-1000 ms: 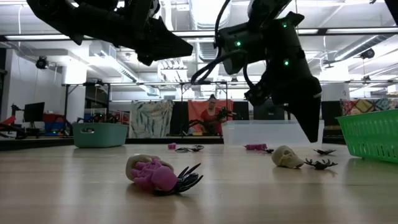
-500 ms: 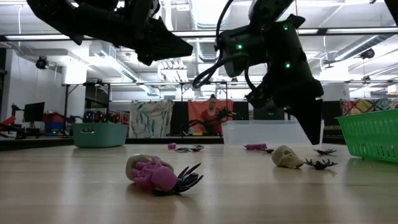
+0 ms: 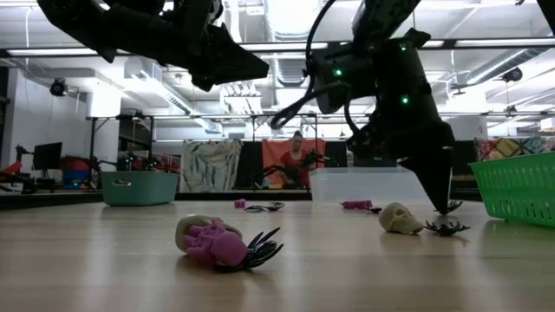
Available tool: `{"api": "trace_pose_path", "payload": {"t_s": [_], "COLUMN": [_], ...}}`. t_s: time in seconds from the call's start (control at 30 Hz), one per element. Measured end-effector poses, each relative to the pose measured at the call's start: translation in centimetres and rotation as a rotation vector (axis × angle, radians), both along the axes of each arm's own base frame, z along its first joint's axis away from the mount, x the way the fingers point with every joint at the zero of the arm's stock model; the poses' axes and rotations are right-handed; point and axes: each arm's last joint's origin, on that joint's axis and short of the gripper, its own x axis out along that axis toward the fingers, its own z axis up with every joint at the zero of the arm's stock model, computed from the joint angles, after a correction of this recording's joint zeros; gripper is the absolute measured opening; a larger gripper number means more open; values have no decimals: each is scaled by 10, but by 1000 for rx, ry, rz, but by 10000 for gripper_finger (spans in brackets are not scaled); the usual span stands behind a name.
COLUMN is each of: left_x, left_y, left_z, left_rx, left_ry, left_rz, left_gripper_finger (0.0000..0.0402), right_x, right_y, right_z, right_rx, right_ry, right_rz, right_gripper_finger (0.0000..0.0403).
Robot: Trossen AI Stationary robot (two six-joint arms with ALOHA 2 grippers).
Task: Sort Halloween decoration
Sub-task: Put the black spider toy into the white bin
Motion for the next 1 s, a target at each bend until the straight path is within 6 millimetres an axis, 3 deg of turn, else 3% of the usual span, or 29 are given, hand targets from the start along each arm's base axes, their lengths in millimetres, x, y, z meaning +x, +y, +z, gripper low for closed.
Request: {"api": "trace_pose_path", "payload": {"t_s": [0.23, 0.5, 0.73, 1.0], "left_x": [0, 0, 0, 3], "left_y": [0, 0, 0, -1], "left_z": [0, -1, -4, -12], "left_rx": [0, -2, -35, -74], "left_ry": [0, 6, 35, 52], "left_rz": [0, 0, 7, 8], "left_gripper_finger": [76, 76, 76, 76], "right_x": [21, 46, 36, 0], "right_y": [1, 3, 8, 18], "right_z": [11, 41, 53, 50], "right_rx": [15, -1, -5, -25], "right_ry": [-163, -361, -490, -699], "right_rz": [59, 179, 312, 476], "right_gripper_finger": [9, 9, 9, 9]}}
